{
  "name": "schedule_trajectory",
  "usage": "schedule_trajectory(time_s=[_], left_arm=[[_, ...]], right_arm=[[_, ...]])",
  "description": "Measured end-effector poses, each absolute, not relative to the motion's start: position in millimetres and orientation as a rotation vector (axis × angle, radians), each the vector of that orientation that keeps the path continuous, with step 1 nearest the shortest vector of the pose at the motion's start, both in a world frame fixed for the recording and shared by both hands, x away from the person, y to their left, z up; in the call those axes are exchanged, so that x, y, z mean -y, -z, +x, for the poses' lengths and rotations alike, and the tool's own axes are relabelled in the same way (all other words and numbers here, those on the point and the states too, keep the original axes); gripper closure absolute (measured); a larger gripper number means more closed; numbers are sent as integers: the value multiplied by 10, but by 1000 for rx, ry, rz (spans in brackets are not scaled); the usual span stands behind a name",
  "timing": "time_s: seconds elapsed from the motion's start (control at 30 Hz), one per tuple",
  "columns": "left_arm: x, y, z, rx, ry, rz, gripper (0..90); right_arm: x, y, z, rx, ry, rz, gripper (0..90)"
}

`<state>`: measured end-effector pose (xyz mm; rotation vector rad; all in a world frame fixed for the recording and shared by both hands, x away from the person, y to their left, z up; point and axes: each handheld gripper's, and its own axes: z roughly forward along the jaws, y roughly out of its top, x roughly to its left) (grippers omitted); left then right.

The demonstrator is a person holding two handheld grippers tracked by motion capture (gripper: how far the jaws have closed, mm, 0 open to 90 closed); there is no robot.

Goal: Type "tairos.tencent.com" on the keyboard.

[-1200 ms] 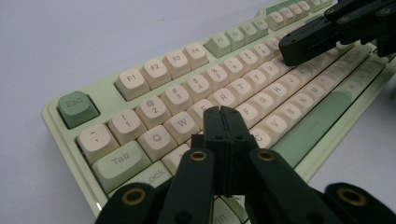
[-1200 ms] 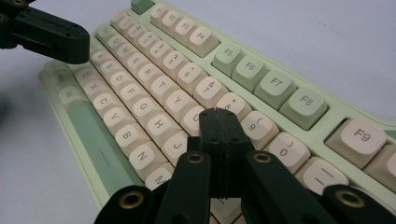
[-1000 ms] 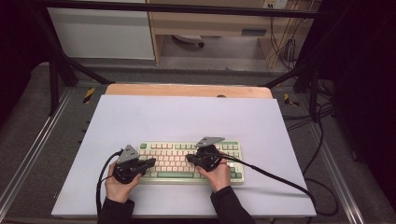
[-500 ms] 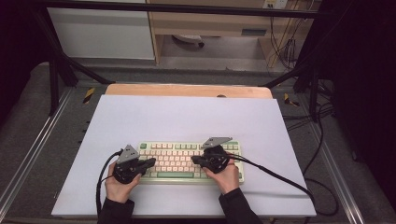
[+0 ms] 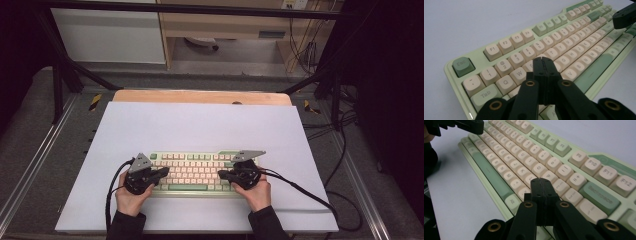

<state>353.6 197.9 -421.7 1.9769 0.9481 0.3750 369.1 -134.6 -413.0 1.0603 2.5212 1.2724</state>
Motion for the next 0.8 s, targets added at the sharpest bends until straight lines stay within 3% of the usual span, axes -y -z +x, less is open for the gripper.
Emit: schedule_trajectory(time_s=[0.8], left_arm=[[-1642, 4335, 3731, -940, -435, 2039, 900]], right_arm=[[1629, 4142, 3569, -2496, -1306, 1079, 900]])
